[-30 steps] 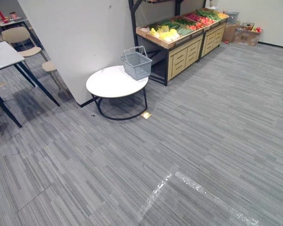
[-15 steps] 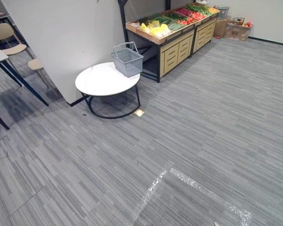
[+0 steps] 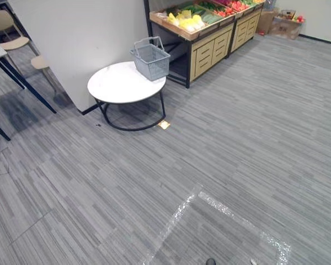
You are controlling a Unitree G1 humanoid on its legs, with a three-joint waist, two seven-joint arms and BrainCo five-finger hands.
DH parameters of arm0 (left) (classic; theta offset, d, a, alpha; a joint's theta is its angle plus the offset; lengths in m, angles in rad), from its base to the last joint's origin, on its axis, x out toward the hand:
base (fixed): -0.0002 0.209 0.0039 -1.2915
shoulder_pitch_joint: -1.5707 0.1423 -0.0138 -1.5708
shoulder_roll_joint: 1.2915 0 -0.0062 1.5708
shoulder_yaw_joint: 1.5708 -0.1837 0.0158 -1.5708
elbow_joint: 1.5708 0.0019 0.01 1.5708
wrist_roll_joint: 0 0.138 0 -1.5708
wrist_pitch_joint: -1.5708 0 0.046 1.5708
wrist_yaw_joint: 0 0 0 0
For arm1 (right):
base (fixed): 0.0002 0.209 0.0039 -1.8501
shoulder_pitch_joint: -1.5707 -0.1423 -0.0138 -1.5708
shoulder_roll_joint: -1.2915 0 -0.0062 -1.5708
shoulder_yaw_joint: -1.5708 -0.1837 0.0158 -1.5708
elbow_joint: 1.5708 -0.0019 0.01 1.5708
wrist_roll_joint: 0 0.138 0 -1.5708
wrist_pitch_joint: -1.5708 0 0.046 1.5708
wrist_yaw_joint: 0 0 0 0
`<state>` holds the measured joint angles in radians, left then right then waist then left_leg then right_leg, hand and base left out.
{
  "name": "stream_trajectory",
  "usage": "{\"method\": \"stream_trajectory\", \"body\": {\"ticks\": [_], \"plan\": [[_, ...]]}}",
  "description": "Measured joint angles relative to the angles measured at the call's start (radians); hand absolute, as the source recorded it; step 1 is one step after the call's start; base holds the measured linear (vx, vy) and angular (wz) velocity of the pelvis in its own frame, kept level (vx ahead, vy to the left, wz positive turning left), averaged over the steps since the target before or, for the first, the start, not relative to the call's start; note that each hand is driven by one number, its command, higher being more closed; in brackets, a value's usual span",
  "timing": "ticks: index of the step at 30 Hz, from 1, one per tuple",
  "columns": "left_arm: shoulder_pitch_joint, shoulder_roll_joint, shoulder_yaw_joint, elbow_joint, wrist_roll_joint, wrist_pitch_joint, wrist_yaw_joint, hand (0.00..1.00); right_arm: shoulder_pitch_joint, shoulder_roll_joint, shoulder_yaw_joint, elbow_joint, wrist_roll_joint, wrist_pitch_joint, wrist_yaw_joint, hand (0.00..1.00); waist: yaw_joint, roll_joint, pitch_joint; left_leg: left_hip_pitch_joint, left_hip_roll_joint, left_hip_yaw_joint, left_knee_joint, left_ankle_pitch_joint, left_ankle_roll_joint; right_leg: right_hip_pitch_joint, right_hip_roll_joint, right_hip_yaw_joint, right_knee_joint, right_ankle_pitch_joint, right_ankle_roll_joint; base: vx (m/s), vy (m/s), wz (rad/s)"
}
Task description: Pick vegetable in the basket
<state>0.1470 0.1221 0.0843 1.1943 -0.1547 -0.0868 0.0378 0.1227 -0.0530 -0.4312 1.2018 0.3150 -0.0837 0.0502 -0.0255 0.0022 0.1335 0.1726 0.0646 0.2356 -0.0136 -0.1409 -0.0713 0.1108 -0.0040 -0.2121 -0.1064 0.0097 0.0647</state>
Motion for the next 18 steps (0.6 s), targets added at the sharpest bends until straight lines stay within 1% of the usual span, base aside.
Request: {"method": "stream_trajectory", "body": {"ticks": [1, 2, 3, 4, 5, 6, 7, 8, 9, 10, 11, 12, 13, 14, 15, 16, 17, 18], "plan": [[-0.004, 0.001, 0.0, 0.0, 0.0, 0.0, 0.004, 0.0, -0.004, -0.004, 0.01, -0.003, 0.001, -0.009, -0.001, 0.0, -0.001, 0.005, 0.003, -0.003, 0.0, 0.004, 0.0, 0.002, -0.003, -0.007, 0.0, 0.002, 0.004, 0.0, 0.0, 0.01, -0.009, -0.11], [-0.008, 0.002, 0.0, -0.002, 0.0, 0.0, 0.007, 0.0, -0.01, -0.003, 0.01, -0.009, 0.001, -0.013, -0.001, 0.0, 0.0, 0.004, 0.008, -0.01, 0.001, 0.008, 0.0, 0.004, -0.007, -0.022, 0.0, 0.003, 0.017, -0.002, -0.003, -0.01, -0.014, -0.22], [-0.02, 0.006, 0.001, -0.003, -0.001, -0.001, 0.011, 0.0, -0.036, -0.001, 0.01, -0.01, 0.001, -0.014, -0.001, 0.0, 0.0, 0.0, 0.031, -0.014, 0.002, 0.024, 0.002, 0.01, -0.018, -0.051, -0.004, 0.004, 0.067, -0.023, -0.026, -0.02, -0.014, -0.22], [-0.025, 0.008, 0.001, -0.003, -0.001, 0.0, 0.014, 0.0, -0.046, 0.0, 0.01, -0.01, 0.001, -0.015, -0.001, 0.0, 0.0, -0.003, 0.042, -0.016, 0.001, 0.027, 0.007, 0.013, -0.022, -0.063, -0.009, 0.004, 0.095, -0.039, -0.028, -0.04, -0.028, -0.15], [-0.032, 0.013, 0.001, -0.003, -0.002, 0.0, 0.018, 0.0, -0.057, 0.003, 0.011, -0.01, 0.003, -0.017, -0.001, 0.0, 0.0, -0.008, 0.053, -0.03, -0.001, 0.028, 0.032, 0.013, -0.023, -0.086, -0.019, 0.003, 0.141, -0.065, -0.033, -0.05, -0.035, 0.06], [-0.039, 0.022, 0.001, -0.01, -0.004, -0.002, 0.024, 0.0, -0.06, 0.009, 0.021, -0.009, 0.013, -0.019, -0.001, 0.0, -0.001, -0.026, 0.062, -0.072, -0.006, 0.03, 0.115, 0.01, -0.027, -0.123, -0.046, 0.001, 0.211, -0.11, -0.034, -0.05, -0.04, 0.12], [-0.039, 0.024, 0.001, -0.013, -0.006, -0.002, 0.025, 0.0, -0.06, 0.01, 0.027, -0.008, 0.015, -0.02, -0.001, 0.0, 0.0, -0.03, 0.063, -0.085, -0.008, 0.03, 0.142, 0.009, -0.029, -0.128, -0.052, 0.001, 0.223, -0.121, -0.036, -0.04, -0.066, 0.25], [-0.039, 0.03, 0.001, -0.024, -0.032, -0.005, 0.027, 0.0, -0.057, 0.011, 0.043, -0.006, 0.017, -0.022, -0.004, 0.0, 0.0, -0.045, 0.071, -0.15, -0.006, 0.03, 0.282, 0.003, -0.036, -0.13, -0.076, -0.004, 0.25, -0.154, -0.047, -0.01, -0.095, 0.27], [-0.038, 0.029, 0.002, -0.033, -0.041, -0.015, 0.029, 0.0, -0.05, 0.008, 0.047, -0.007, 0.017, -0.025, -0.006, 0.0, 0.0, -0.047, 0.079, -0.228, 0.014, 0.026, 0.462, 0.007, -0.04, -0.114, -0.086, -0.011, 0.258, -0.166, -0.05, 0.01, -0.104, 0.29], [-0.034, 0.02, 0.015, -0.04, -0.043, -0.017, 0.029, 0.0, -0.047, 0.002, 0.049, -0.007, 0.017, -0.026, -0.007, 0.0, 0.0, -0.041, 0.083, -0.273, 0.036, 0.021, 0.568, 0.014, -0.038, -0.102, -0.084, -0.023, 0.258, -0.17, -0.05, 0.04, -0.067, 0.26], [-0.031, -0.001, 0.049, -0.046, -0.065, -0.021, 0.03, 0.0, -0.038, -0.007, 0.052, -0.008, 0.016, -0.027, -0.012, 0.0, 0.001, -0.022, 0.091, -0.334, 0.073, 0.012, 0.722, 0.052, -0.024, -0.072, -0.075, -0.036, 0.261, -0.184, -0.054, 0.08, -0.012, 0.21], [-0.025, -0.01, 0.078, -0.048, -0.085, -0.02, 0.029, 0.0, -0.034, -0.007, 0.061, -0.011, 0.016, -0.027, -0.02, 0.0, 0.003, -0.017, 0.097, -0.376, 0.092, 0.008, 0.83, 0.113, -0.013, -0.038, -0.076, -0.038, 0.268, -0.2, -0.057, 0.1, 0.015, 0.18], [-0.021, -0.01, 0.087, -0.051, -0.098, -0.021, 0.028, 0.0, -0.034, -0.007, 0.077, -0.018, 0.017, -0.028, -0.021, 0.0, 0.003, -0.016, 0.096, -0.397, 0.097, 0.005, 0.875, 0.137, -0.004, -0.027, -0.079, -0.038, 0.269, -0.208, -0.058, 0.16, 0.038, 0.08], [-0.015, -0.016, 0.098, -0.057, -0.115, -0.021, 0.025, 0.0, -0.035, -0.011, 0.092, -0.027, 0.016, -0.029, -0.021, 0.0, 0.002, -0.015, 0.097, -0.437, 0.099, -0.003, 0.923, 0.079, 0.004, -0.015, -0.087, -0.038, 0.275, -0.219, -0.056, 0.16, 0.043, 0.05], [-0.016, -0.023, 0.099, -0.056, -0.12, -0.021, 0.024, 0.0, -0.05, -0.011, 0.091, -0.03, 0.016, -0.03, -0.022, 0.0, 0.004, -0.015, 0.098, -0.483, 0.098, -0.001, 0.894, 0.029, -0.003, -0.015, -0.099, -0.036, 0.276, -0.225, -0.05, 0.17, 0.055, 0.03], [-0.016, -0.022, 0.099, -0.056, -0.122, -0.022, 0.024, 0.0, -0.059, -0.011, 0.09, -0.03, 0.015, -0.029, -0.022, 0.0, 0.005, -0.015, 0.099, -0.502, 0.095, -0.001, 0.853, 0.018, -0.005, -0.016, -0.105, -0.034, 0.275, -0.227, -0.047, 0.15, 0.082, -0.02], [-0.015, -0.022, 0.098, -0.054, -0.127, -0.021, 0.024, 0.0, -0.075, -0.012, 0.089, -0.029, 0.012, -0.029, -0.021, 0.0, 0.01, -0.015, 0.1, -0.522, 0.083, -0.002, 0.717, 0.02, -0.005, -0.015, -0.121, -0.028, 0.273, -0.235, -0.036, 0.21, 0.129, -0.06], [-0.014, -0.023, 0.097, -0.05, -0.128, -0.02, 0.024, 0.0, -0.084, -0.013, 0.091, -0.03, 0.01, -0.029, -0.021, 0.0, 0.011, -0.015, 0.1, -0.524, 0.078, -0.001, 0.63, 0.027, -0.008, -0.013, -0.129, -0.025, 0.271, -0.238, -0.032, 0.3, 0.193, -0.13]]}}
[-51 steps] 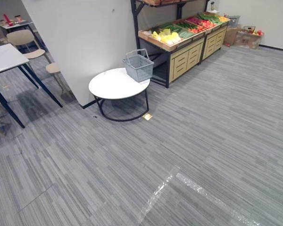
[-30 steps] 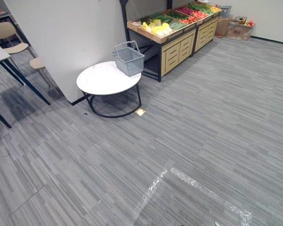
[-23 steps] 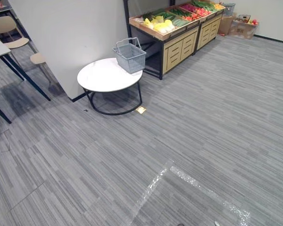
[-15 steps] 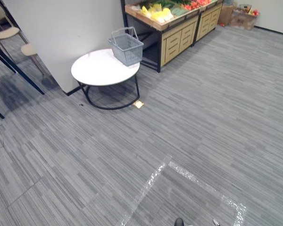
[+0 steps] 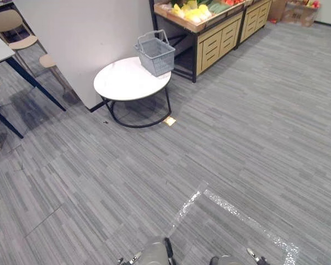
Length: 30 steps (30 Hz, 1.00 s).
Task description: Pick vegetable in the basket
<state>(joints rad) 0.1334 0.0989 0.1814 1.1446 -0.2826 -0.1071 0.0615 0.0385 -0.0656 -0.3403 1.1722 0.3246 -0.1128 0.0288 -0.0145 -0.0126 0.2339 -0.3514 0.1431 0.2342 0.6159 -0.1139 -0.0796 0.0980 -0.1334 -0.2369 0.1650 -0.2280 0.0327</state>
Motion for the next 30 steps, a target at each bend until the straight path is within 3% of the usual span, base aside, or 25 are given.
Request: {"method": "stream_trajectory", "body": {"ticks": [2, 3, 5, 6, 7, 8, 9, 10, 13, 14, 15, 16, 18, 20, 21, 23, 24, 26, 27, 28, 29, 30], "plan": [[0.013, -0.013, 0.0, 0.001, 0.001, 0.0, 0.0, 0.0, -0.023, 0.002, 0.016, -0.027, -0.003, -0.003, 0.0, 0.0, 0.005, 0.017, 0.002, 0.012, 0.012, -0.006, -0.407, 0.102, -0.014, 0.023, -0.008, 0.019, -0.025, -0.019, 0.031, 0.35, 0.263, -0.29], [0.02, -0.017, 0.003, 0.002, 0.002, 0.0, 0.0, 0.0, -0.032, -0.001, 0.036, -0.038, -0.003, -0.004, -0.001, 0.0, 0.015, 0.028, 0.006, 0.012, 0.032, -0.008, -0.514, 0.127, -0.019, 0.029, -0.008, 0.036, -0.026, -0.031, 0.049, 0.4, 0.342, -0.5], [0.029, -0.036, 0.014, 0.009, 0.002, 0.0, 0.002, 0.0, -0.049, -0.011, 0.045, -0.038, -0.004, -0.009, -0.002, 0.0, 0.036, 0.059, 0.005, -0.027, 0.089, -0.027, -0.554, 0.126, -0.025, 0.049, -0.008, 0.084, -0.031, -0.071, 0.094, 0.46, 0.448, -0.65], [0.031, -0.037, 0.017, 0.009, 0.002, 0.0, 0.001, 0.0, -0.05, -0.013, 0.047, -0.035, -0.005, -0.011, -0.002, 0.0, 0.043, 0.06, 0.004, -0.033, 0.101, -0.023, -0.521, 0.163, -0.03, 0.068, -0.015, 0.098, -0.041, -0.084, 0.106, 0.5, 0.511, -0.65], [0.037, -0.019, 0.022, 0.011, 0.011, 0.001, -0.002, 0.0, -0.057, -0.003, 0.051, -0.017, -0.011, -0.011, -0.001, 0.0, 0.051, 0.02, -0.002, -0.052, 0.065, -0.01, -0.408, 0.207, -0.026, 0.103, -0.079, 0.122, -0.065, -0.108, 0.093, 0.53, 0.456, -0.63], [0.049, -0.001, 0.024, 0.007, 0.016, -0.006, -0.002, 0.0, -0.067, 0.013, 0.062, -0.006, -0.013, -0.01, 0.003, 0.0, 0.059, -0.021, -0.025, -0.074, 0.034, 0.007, -0.356, 0.193, -0.008, 0.089, -0.117, 0.149, -0.048, -0.101, 0.07, 0.68, 0.44, -0.43], [0.031, 0.017, 0.023, 0.01, 0.024, -0.004, 0.001, 0.0, -0.079, 0.032, 0.072, -0.01, -0.02, -0.013, 0.007, 0.0, 0.041, -0.041, -0.035, -0.093, 0.001, 0.023, -0.316, 0.144, 0.031, 0.039, -0.142, 0.173, 0.05, -0.056, 0.076, 0.58, 0.304, -0.2], [0.017, 0.019, 0.021, 0.01, 0.026, -0.002, 0.001, 0.0, -0.082, 0.036, 0.071, -0.011, -0.022, -0.017, 0.007, 0.0, 0.04, -0.043, -0.035, -0.09, -0.013, 0.025, -0.31, 0.125, 0.039, 0.005, -0.155, 0.181, 0.106, -0.021, 0.086, 0.59, 0.308, 0.1], [-0.002, 0.022, 0.019, -0.004, 0.043, 0.002, 0.0, 0.0, -0.066, 0.033, 0.063, 0.011, -0.051, -0.019, 0.008, 0.0, 0.039, -0.048, -0.034, 0.05, -0.068, 0.053, -0.331, 0.032, 0.07, -0.09, -0.208, 0.227, 0.414, 0.269, 0.118, 0.56, 0.304, 0.0], [0.003, 0.028, 0.003, -0.012, 0.056, 0.004, 0.001, 0.0, -0.055, 0.032, 0.064, 0.001, -0.052, -0.021, 0.007, 0.0, 0.033, -0.043, -0.033, 0.129, -0.082, 0.057, -0.354, -0.004, 0.079, -0.15, -0.219, 0.236, 0.595, 0.373, 0.155, 0.48, 0.234, -0.06], [0.006, 0.038, -0.023, -0.027, 0.061, 0.005, 0.001, 0.0, -0.045, 0.033, 0.068, -0.011, -0.051, -0.031, 0.005, 0.0, 0.022, -0.043, -0.032, 0.203, -0.092, 0.055, -0.372, -0.03, 0.091, -0.225, -0.208, 0.233, 0.78, 0.363, 0.146, 0.46, 0.205, 0.01], [0.008, 0.04, -0.03, -0.034, 0.061, 0.005, 0.001, 0.0, -0.042, 0.033, 0.073, -0.023, -0.051, -0.031, 0.006, 0.0, 0.015, -0.044, -0.033, 0.24, -0.097, 0.054, -0.385, -0.042, 0.096, -0.257, -0.2, 0.216, 0.846, 0.339, 0.14, 0.57, 0.174, 0.02], [-0.001, 0.048, -0.045, -0.032, 0.066, 0.004, 0.003, 0.0, -0.041, 0.031, 0.072, -0.045, -0.051, -0.042, 0.003, 0.0, 0.003, -0.043, -0.033, 0.353, -0.116, 0.058, -0.439, -0.062, 0.101, -0.336, -0.198, 0.126, 0.947, 0.213, 0.105, 0.55, 0.109, 0.05], [-0.039, 0.046, -0.056, -0.035, 0.066, 0.001, 0.006, 0.0, -0.041, 0.024, 0.061, -0.067, -0.051, -0.054, 0.001, 0.0, -0.016, -0.032, -0.027, 0.467, -0.123, 0.049, -0.501, -0.067, 0.105, -0.411, -0.192, -0.04, 0.863, 0.073, 0.035, 0.52, 0.008, 0.28], [-0.051, 0.041, -0.056, -0.037, 0.066, 0.001, 0.007, 0.0, -0.041, 0.02, 0.051, -0.069, -0.051, -0.054, 0.003, 0.0, -0.016, -0.027, -0.024, 0.488, -0.119, 0.046, -0.513, -0.067, 0.105, -0.424, -0.185, -0.082, 0.803, 0.062, 0.019, 0.51, -0.062, 0.32], [-0.091, 0.008, -0.056, -0.055, 0.066, -0.002, 0.011, 0.0, -0.037, 0.016, 0.035, -0.078, -0.051, -0.05, 0.003, 0.0, -0.03, -0.012, -0.018, 0.551, -0.101, 0.023, -0.542, -0.068, 0.104, -0.446, -0.156, -0.176, 0.493, 0.065, 0.009, 0.49, -0.145, 0.53], [-0.098, -0.004, -0.056, -0.059, 0.066, -0.002, 0.011, 0.0, -0.035, 0.018, 0.03, -0.081, -0.049, -0.049, 0.003, 0.0, -0.04, -0.006, -0.016, 0.57, -0.092, 0.022, -0.554, -0.071, 0.098, -0.446, -0.146, -0.179, 0.401, 0.077, 0.023, 0.51, -0.211, 0.74], [-0.111, -0.035, -0.053, -0.076, 0.064, -0.013, 0.012, 0.0, -0.023, 0.019, 0.018, -0.105, -0.05, -0.041, 0.002, 0.0, -0.058, 0.0, -0.018, 0.641, -0.062, 0.022, -0.594, -0.117, 0.027, -0.441, -0.141, -0.15, 0.035, 0.226, 0.043, 0.59, -0.305, 0.69], [-0.114, -0.043, -0.042, -0.079, 0.063, -0.016, 0.012, 0.0, -0.014, 0.028, 0.005, -0.104, -0.049, -0.038, 0.004, 0.0, -0.059, -0.026, -0.026, 0.681, -0.063, 0.017, -0.611, -0.156, -0.017, -0.447, -0.15, -0.115, -0.071, 0.283, 0.052, 0.55, -0.332, 0.29], [-0.116, -0.059, -0.026, -0.07, 0.063, -0.015, 0.013, 0.0, -0.017, 0.03, -0.007, -0.104, -0.05, -0.037, 0.003, 0.0, -0.057, -0.015, -0.021, 0.71, -0.046, 0.015, -0.618, -0.178, -0.023, -0.447, -0.14, -0.106, -0.033, 0.371, 0.046, 0.59, -0.353, -0.04], [-0.115, -0.08, -0.007, -0.051, 0.063, -0.014, 0.013, 0.0, -0.017, 0.023, -0.014, -0.11, -0.051, -0.04, 0.002, 0.0, -0.057, 0.011, -0.023, 0.726, -0.026, 0.021, -0.61, -0.184, -0.021, -0.477, -0.129, -0.102, 0.056, 0.388, 0.044, 0.59, -0.381, -0.27], [-0.126, -0.089, -0.004, -0.035, 0.063, -0.015, 0.012, 0.0, -0.018, 0.013, -0.018, -0.11, -0.051, -0.039, 0.003, 0.0, -0.056, 0.022, -0.025, 0.732, -0.009, 0.022, -0.584, -0.161, 0.002, -0.519, -0.126, -0.091, 0.177, 0.325, -0.01, 0.67, -0.479, -0.3]]}}
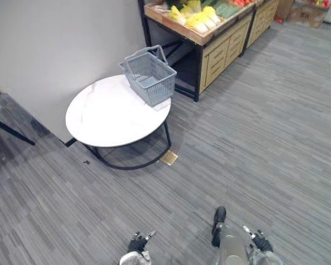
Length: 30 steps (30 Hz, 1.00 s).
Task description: Pick vegetable in the basket
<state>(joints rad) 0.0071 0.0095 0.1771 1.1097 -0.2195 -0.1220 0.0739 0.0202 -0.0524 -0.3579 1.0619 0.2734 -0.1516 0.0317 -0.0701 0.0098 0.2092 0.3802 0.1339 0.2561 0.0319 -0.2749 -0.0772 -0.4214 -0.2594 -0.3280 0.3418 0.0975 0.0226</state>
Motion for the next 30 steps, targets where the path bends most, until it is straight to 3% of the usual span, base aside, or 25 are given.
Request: {"method": "stream_trajectory", "body": {"ticks": [2, 3, 5, 6, 8, 9, 11, 12, 14, 15, 17, 18, 19, 21, 22, 23, 24, 25, 26, 27, 28, 29, 30], "plan": [[-0.004, -0.014, -0.002, 0.008, 0.005, 0.0, 0.0, 0.0, 0.009, -0.005, -0.012, 0.009, -0.001, 0.003, 0.0, 0.0, -0.008, 0.016, -0.003, 0.008, 0.032, -0.027, 0.046, 0.037, 0.002, -0.01, 0.014, 0.003, 0.104, -0.098, -0.009, 0.54, -0.445, -0.2], [-0.001, -0.028, -0.003, 0.018, 0.005, 0.001, -0.001, 0.0, 0.029, -0.012, -0.026, 0.029, -0.001, 0.014, 0.001, 0.0, -0.007, 0.033, -0.013, -0.017, 0.079, -0.079, 0.171, 0.077, -0.011, 0.021, 0.045, -0.011, 0.151, -0.174, -0.016, 0.49, -0.362, -0.07], [-0.003, -0.028, -0.004, 0.02, 0.005, 0.0, -0.002, 0.0, 0.033, -0.022, -0.025, 0.055, -0.003, 0.02, 0.001, 0.0, -0.009, 0.041, -0.013, -0.078, 0.114, -0.122, 0.322, 0.129, -0.043, 0.061, 0.062, -0.033, 0.146, -0.199, -0.018, 0.41, -0.281, 0.12], [-0.006, -0.02, -0.004, 0.015, 0.003, 0.001, -0.003, 0.0, 0.055, -0.027, -0.017, 0.058, -0.031, 0.031, 0.001, 0.0, -0.009, 0.045, -0.012, -0.191, 0.145, -0.187, 0.536, 0.273, -0.107, 0.114, 0.069, -0.063, 0.138, -0.234, -0.025, 0.41, -0.247, 0.28], [-0.003, -0.006, -0.003, 0.022, -0.003, 0.003, -0.004, 0.0, 0.065, -0.033, 0.015, 0.059, -0.037, 0.039, 0.0, 0.0, -0.006, 0.041, -0.005, -0.277, 0.185, -0.176, 0.717, 0.441, -0.13, 0.187, 0.088, -0.071, 0.099, -0.267, -0.032, 0.51, -0.207, 0.16], [-0.003, -0.002, -0.001, 0.022, -0.005, 0.001, -0.005, 0.0, 0.057, -0.046, 0.021, 0.059, -0.037, 0.039, 0.0, 0.0, -0.005, 0.055, -0.001, -0.361, 0.209, -0.133, 0.872, 0.366, -0.102, 0.244, 0.1, -0.075, 0.062, -0.278, -0.037, 0.4, -0.104, 0.1], [-0.003, -0.001, 0.028, 0.019, -0.005, 0.0, -0.008, 0.0, 0.048, -0.053, 0.021, 0.06, -0.037, 0.038, -0.001, 0.0, -0.001, 0.06, 0.004, -0.463, 0.197, -0.078, 0.969, 0.251, -0.086, 0.344, 0.107, -0.095, -0.019, -0.277, -0.033, 0.31, -0.069, 0.24], [-0.002, 0.001, 0.036, 0.017, -0.005, 0.0, -0.008, 0.0, 0.047, -0.052, 0.022, 0.06, -0.037, 0.038, -0.001, 0.0, 0.001, 0.061, 0.004, -0.496, 0.189, -0.059, 0.965, 0.224, -0.079, 0.38, 0.109, -0.108, -0.05, -0.274, -0.027, 0.32, -0.061, 0.35], [0.011, 0.009, 0.038, 0.015, -0.007, 0.0, -0.01, 0.0, 0.038, -0.056, 0.021, 0.061, -0.037, 0.038, -0.003, 0.0, 0.048, 0.066, 0.007, -0.604, 0.146, 0.007, 0.798, 0.162, -0.046, 0.482, 0.131, -0.127, -0.156, -0.258, 0.0, 0.29, -0.028, 0.12], [0.019, 0.008, 0.047, 0.003, -0.013, -0.002, -0.012, 0.0, 0.033, -0.054, 0.021, 0.054, -0.037, 0.037, -0.004, 0.0, 0.054, 0.066, 0.008, -0.621, 0.129, 0.014, 0.707, 0.159, -0.036, 0.503, 0.138, -0.133, -0.183, -0.254, 0.005, 0.3, 0.028, 0.01], [0.038, 0.0, 0.071, -0.017, -0.014, -0.006, -0.013, 0.0, 0.019, -0.045, 0.041, 0.033, -0.037, 0.033, -0.006, 0.0, 0.071, 0.073, 0.006, -0.632, 0.063, 0.041, 0.239, 0.215, -0.008, 0.572, 0.161, -0.142, -0.258, -0.254, 0.031, 0.36, 0.087, 0.01], [0.039, -0.007, 0.086, -0.02, -0.014, -0.007, -0.013, 0.0, 0.019, -0.044, 0.056, 0.022, -0.037, 0.03, -0.006, 0.0, 0.076, 0.077, 0.003, -0.639, 0.062, 0.047, 0.153, 0.23, -0.005, 0.581, 0.17, -0.142, -0.27, -0.255, 0.037, 0.4, 0.15, -0.2], [0.042, -0.019, 0.116, -0.026, -0.014, -0.007, -0.023, 0.0, 0.015, -0.038, 0.082, -0.002, -0.038, 0.021, -0.005, 0.0, 0.084, 0.085, -0.002, -0.661, 0.079, 0.067, 0.071, 0.233, 0.0, 0.592, 0.182, -0.135, -0.277, -0.27, 0.06, 0.44, 0.212, -0.38], [0.047, -0.032, 0.157, -0.035, -0.014, -0.007, -0.035, 0.0, 0.016, -0.037, 0.112, -0.018, -0.04, 0.017, -0.003, 0.0, 0.105, 0.092, -0.008, -0.675, 0.108, 0.097, 0.063, 0.242, 0.006, 0.622, 0.187, -0.096, -0.275, -0.305, 0.095, 0.55, 0.299, -0.46], [0.048, -0.019, 0.176, -0.035, -0.013, -0.007, -0.042, 0.0, 0.015, -0.027, 0.124, -0.022, -0.043, 0.017, 0.0, 0.0, 0.111, 0.06, -0.018, -0.674, 0.085, 0.095, 0.11, 0.326, 0.032, 0.643, 0.152, -0.063, -0.263, -0.336, 0.1, 0.56, 0.294, -0.42], [0.06, 0.009, 0.177, -0.033, -0.011, -0.007, -0.042, 0.0, 0.015, -0.016, 0.156, -0.019, -0.059, 0.016, 0.002, 0.0, 0.118, 0.024, -0.057, -0.672, 0.034, 0.092, 0.137, 0.336, 0.041, 0.637, 0.1, -0.032, -0.216, -0.369, 0.08, 0.71, 0.289, -0.42], [0.067, 0.018, 0.171, -0.024, -0.002, -0.005, -0.039, 0.0, 0.019, -0.017, 0.175, -0.014, -0.069, 0.014, 0.004, 0.0, 0.113, 0.005, -0.074, -0.665, 0.008, 0.092, 0.137, 0.336, 0.041, 0.604, 0.066, -0.007, -0.13, -0.375, 0.068, 0.59, 0.219, -0.23], [0.068, 0.045, 0.16, 0.01, 0.005, 0.003, -0.037, 0.0, 0.011, -0.009, 0.187, -0.012, -0.079, 0.008, 0.012, 0.0, 0.098, -0.013, -0.074, -0.638, -0.027, 0.087, 0.139, 0.319, 0.066, 0.497, -0.002, 0.04, 0.126, -0.332, 0.068, 0.58, 0.229, 0.02], [0.068, 0.059, 0.147, 0.021, 0.007, 0.008, -0.036, 0.0, 0.008, -0.002, 0.193, -0.012, -0.079, 0.007, 0.015, 0.0, 0.094, -0.023, -0.07, -0.612, -0.046, 0.086, 0.133, 0.305, 0.08, 0.449, -0.034, 0.07, 0.249, -0.28, 0.072, 0.54, 0.263, 0.32], [0.073, 0.086, 0.111, 0.032, 0.007, 0.02, -0.032, 0.0, 0.014, 0.005, 0.207, -0.002, -0.079, 0.01, 0.019, 0.0, 0.094, -0.047, -0.057, -0.543, -0.08, 0.083, 0.116, 0.276, 0.1, 0.383, -0.083, 0.116, 0.46, -0.138, 0.085, 0.55, 0.219, 0.49], [0.085, 0.103, 0.075, 0.035, 0.006, 0.031, -0.03, 0.0, 0.016, 0.002, 0.21, 0.006, -0.078, 0.01, 0.021, 0.0, 0.086, -0.051, -0.05, -0.477, -0.106, 0.055, 0.112, 0.237, 0.109, 0.341, -0.103, 0.131, 0.618, -0.102, 0.108, 0.55, 0.191, 0.52], [0.093, 0.106, 0.059, 0.034, 0.006, 0.036, -0.029, 0.0, 0.019, 0.001, 0.21, 0.005, -0.078, 0.01, 0.022, 0.0, 0.084, -0.05, -0.049, -0.441, -0.111, 0.04, 0.111, 0.223, 0.121, 0.331, -0.103, 0.13, 0.67, -0.106, 0.102, 0.67, 0.161, 0.67], [0.108, 0.107, 0.039, 0.034, 0.004, 0.037, -0.028, 0.0, 0.022, -0.001, 0.214, 0.002, -0.078, 0.008, 0.022, 0.0, 0.072, -0.045, -0.046, -0.356, -0.118, 0.012, 0.101, 0.19, 0.132, 0.309, -0.093, 0.099, 0.738, -0.148, 0.079, 0.55, 0.095, 0.56]]}}
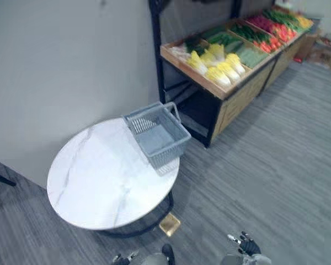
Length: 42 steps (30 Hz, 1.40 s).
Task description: Pick vegetable in the basket
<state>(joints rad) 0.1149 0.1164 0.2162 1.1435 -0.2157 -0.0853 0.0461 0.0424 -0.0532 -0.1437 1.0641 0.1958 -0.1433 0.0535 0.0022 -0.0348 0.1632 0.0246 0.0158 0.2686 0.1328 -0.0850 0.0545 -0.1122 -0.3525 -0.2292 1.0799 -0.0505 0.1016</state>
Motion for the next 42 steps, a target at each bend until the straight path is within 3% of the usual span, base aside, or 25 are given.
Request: {"method": "stream_trajectory", "body": {"ticks": [2, 3, 5, 7, 8, 9, 10, 11, 12, 13, 14, 17, 20, 22, 24, 26, 27, 29, 31, 34, 37, 42], "plan": [[0.001, 0.001, -0.017, -0.001, -0.001, 0.0, 0.003, 0.0, 0.001, 0.0, 0.005, -0.02, 0.0, -0.003, 0.0, 0.0, -0.01, 0.005, 0.001, 0.08, -0.01, -0.034, -0.038, -0.012, -0.001, -0.043, 0.002, -0.07, -0.035, -0.087, -0.016, 0.59, 0.005, 0.76], [-0.007, -0.003, -0.022, -0.003, -0.002, -0.001, 0.005, 0.0, -0.005, -0.003, 0.005, -0.031, 0.001, -0.003, 0.001, 0.0, -0.021, 0.014, 0.004, 0.116, -0.008, -0.065, -0.063, -0.012, -0.001, -0.064, 0.004, -0.124, -0.132, -0.121, -0.018, 0.52, -0.072, 0.84], [-0.011, -0.011, -0.023, -0.008, -0.002, -0.001, 0.009, 0.0, -0.009, -0.008, 0.0, -0.035, 0.002, -0.007, 0.001, 0.0, -0.026, 0.025, 0.011, 0.152, 0.001, -0.101, -0.074, -0.012, -0.002, -0.08, 0.012, -0.155, -0.355, -0.125, -0.02, 0.44, -0.125, 0.76], [-0.01, -0.018, -0.023, -0.01, -0.007, -0.002, 0.013, 0.0, -0.003, -0.011, -0.008, -0.035, 0.002, -0.01, 0.0, 0.0, -0.026, 0.033, 0.014, 0.178, 0.018, -0.141, -0.077, -0.025, -0.023, -0.075, 0.035, -0.109, -0.617, -0.101, 0.002, 0.43, -0.227, 0.83], [-0.01, -0.018, -0.022, -0.009, -0.007, -0.007, 0.013, 0.0, -0.001, -0.01, -0.01, -0.034, 0.001, -0.01, 0.001, 0.0, -0.024, 0.032, 0.014, 0.187, 0.033, -0.16, -0.077, -0.046, -0.056, -0.074, 0.048, -0.04, -0.772, -0.044, 0.013, 0.41, -0.292, 0.85], [-0.009, -0.018, -0.021, -0.009, -0.007, -0.012, 0.013, 0.0, 0.0, -0.008, -0.016, -0.032, 0.001, -0.01, 0.001, 0.0, -0.023, 0.029, 0.013, 0.192, 0.041, -0.176, -0.077, -0.061, -0.078, -0.076, 0.053, 0.002, -0.832, -0.007, 0.013, 0.41, -0.387, 0.83], [-0.005, -0.013, -0.016, -0.01, -0.009, -0.022, 0.013, 0.0, 0.002, 0.0, -0.022, -0.024, 0.001, -0.008, 0.001, 0.0, -0.021, 0.007, 0.01, 0.205, 0.048, -0.205, -0.078, -0.092, -0.112, -0.073, 0.054, 0.08, -0.918, 0.045, 0.018, 0.38, -0.49, 0.76], [-0.002, -0.01, -0.001, -0.008, -0.01, -0.028, 0.014, 0.0, 0.007, 0.006, -0.031, -0.018, 0.001, -0.008, 0.006, 0.0, -0.014, -0.013, 0.007, 0.219, 0.059, -0.235, -0.078, -0.131, -0.153, -0.072, 0.055, 0.132, -0.92, 0.126, 0.069, 0.41, -0.632, 0.75], [-0.005, -0.013, 0.007, 0.001, -0.009, -0.027, 0.017, 0.0, 0.003, 0.005, -0.043, -0.014, 0.001, -0.007, 0.011, 0.0, -0.011, -0.004, 0.013, 0.225, 0.077, -0.25, -0.081, -0.14, -0.165, -0.073, 0.074, 0.128, -0.885, 0.124, 0.069, 0.3, -0.531, 0.59], [-0.004, -0.04, 0.01, 0.009, -0.009, -0.027, 0.017, 0.0, -0.004, -0.025, -0.05, -0.004, 0.0, -0.007, 0.014, 0.0, -0.004, 0.038, 0.009, 0.229, 0.115, -0.26, -0.074, -0.131, -0.159, -0.076, 0.109, 0.113, -0.825, 0.06, 0.057, 0.32, -0.557, 0.48], [-0.001, -0.05, 0.012, 0.011, -0.006, -0.027, 0.016, 0.0, -0.003, -0.044, -0.05, 0.01, 0.001, -0.006, 0.02, 0.0, 0.0, 0.052, 0.011, 0.242, 0.129, -0.271, -0.072, -0.104, -0.157, -0.074, 0.113, 0.091, -0.758, 0.0, 0.044, 0.25, -0.42, 0.46], [0.002, -0.057, 0.033, 0.02, -0.004, -0.021, 0.013, 0.0, -0.002, -0.056, -0.075, 0.039, 0.0, 0.005, 0.021, 0.0, -0.002, 0.064, 0.003, 0.233, 0.177, -0.342, -0.036, -0.052, -0.175, -0.027, 0.124, -0.002, -0.692, -0.092, 0.017, 0.26, -0.374, 0.72], [0.004, -0.057, 0.047, 0.021, -0.005, -0.018, 0.01, 0.0, 0.001, -0.061, -0.087, 0.063, -0.001, 0.009, 0.021, 0.0, -0.002, 0.063, -0.003, 0.117, 0.19, -0.4, 0.119, -0.024, -0.177, 0.035, 0.124, -0.099, -0.728, -0.117, 0.002, 0.18, -0.241, 0.92], [0.003, -0.054, 0.045, 0.019, -0.008, -0.014, 0.009, 0.0, 0.003, -0.07, -0.088, 0.081, 0.0, 0.009, 0.02, 0.0, -0.004, 0.063, -0.002, 0.044, 0.192, -0.369, 0.197, 0.042, -0.186, 0.086, 0.125, -0.149, -0.783, -0.116, 0.0, 0.17, -0.176, 1.02], [0.006, -0.043, 0.044, 0.018, -0.02, -0.013, 0.011, 0.0, 0.019, -0.072, -0.106, 0.091, 0.001, 0.01, 0.018, 0.0, -0.016, 0.054, 0.002, 0.007, 0.223, -0.217, 0.215, 0.136, -0.211, 0.171, 0.116, -0.229, -0.853, -0.083, -0.024, 0.23, -0.147, 1.08], [0.016, -0.041, 0.042, 0.01, -0.024, -0.014, 0.014, 0.0, 0.021, -0.069, -0.105, 0.09, 0.002, 0.011, 0.012, 0.0, -0.017, 0.049, 0.003, -0.004, 0.25, -0.069, 0.21, 0.127, -0.212, 0.211, 0.108, -0.262, -0.893, -0.079, -0.024, 0.16, -0.049, 0.75], [0.022, -0.044, 0.043, 0.007, -0.024, -0.015, 0.019, 0.0, 0.011, -0.071, -0.105, 0.079, 0.005, 0.011, 0.005, 0.0, -0.02, 0.049, 0.003, -0.004, 0.244, 0.009, 0.162, 0.1, -0.216, 0.215, 0.104, -0.276, -0.905, -0.077, -0.022, 0.11, -0.011, 0.41], [0.037, -0.048, 0.043, 0.008, -0.022, -0.013, 0.024, 0.0, 0.001, -0.071, -0.105, 0.034, 0.021, 0.009, -0.009, 0.0, -0.027, 0.051, 0.003, -0.002, 0.213, 0.058, 0.03, 0.115, -0.209, 0.21, 0.102, -0.285, -0.91, -0.074, -0.016, 0.07, 0.062, 0.15], [0.039, -0.052, 0.045, 0.008, -0.015, -0.014, 0.029, 0.0, -0.001, -0.082, -0.103, -0.039, 0.034, 0.007, -0.023, 0.0, -0.025, 0.061, 0.002, 0.002, 0.189, 0.073, -0.06, 0.169, -0.206, 0.196, 0.118, -0.275, -0.922, -0.063, 0.003, 0.07, 0.12, -0.06], [0.039, -0.043, 0.025, 0.0, -0.003, -0.018, 0.033, 0.0, -0.025, -0.095, -0.089, -0.169, 0.035, 0.001, -0.029, 0.0, -0.021, 0.062, -0.001, 0.008, 0.165, 0.078, -0.146, 0.166, -0.21, 0.165, 0.136, -0.237, -1.003, 0.002, 0.018, 0.02, 0.143, -0.23], [0.038, -0.031, -0.03, -0.008, 0.033, -0.02, 0.035, 0.0, -0.032, -0.134, -0.085, -0.356, -0.097, -0.006, -0.069, 0.0, -0.025, 0.072, -0.001, 0.009, 0.148, 0.079, -0.204, 0.142, -0.227, 0.13, 0.135, -0.209, -1.025, 0.034, 0.038, -0.05, 0.146, -0.18], [0.038, -0.011, -0.093, -0.022, 0.085, -0.021, 0.035, 0.0, -0.054, -0.238, -0.089, -0.633, -0.365, -0.012, -0.164, 0.0, -0.025, 0.068, -0.001, 0.012, 0.115, 0.084, -0.228, 0.138, -0.206, 0.115, 0.116, -0.168, -1.035, 0.053, 0.057, -0.06, 0.097, -0.06]]}}
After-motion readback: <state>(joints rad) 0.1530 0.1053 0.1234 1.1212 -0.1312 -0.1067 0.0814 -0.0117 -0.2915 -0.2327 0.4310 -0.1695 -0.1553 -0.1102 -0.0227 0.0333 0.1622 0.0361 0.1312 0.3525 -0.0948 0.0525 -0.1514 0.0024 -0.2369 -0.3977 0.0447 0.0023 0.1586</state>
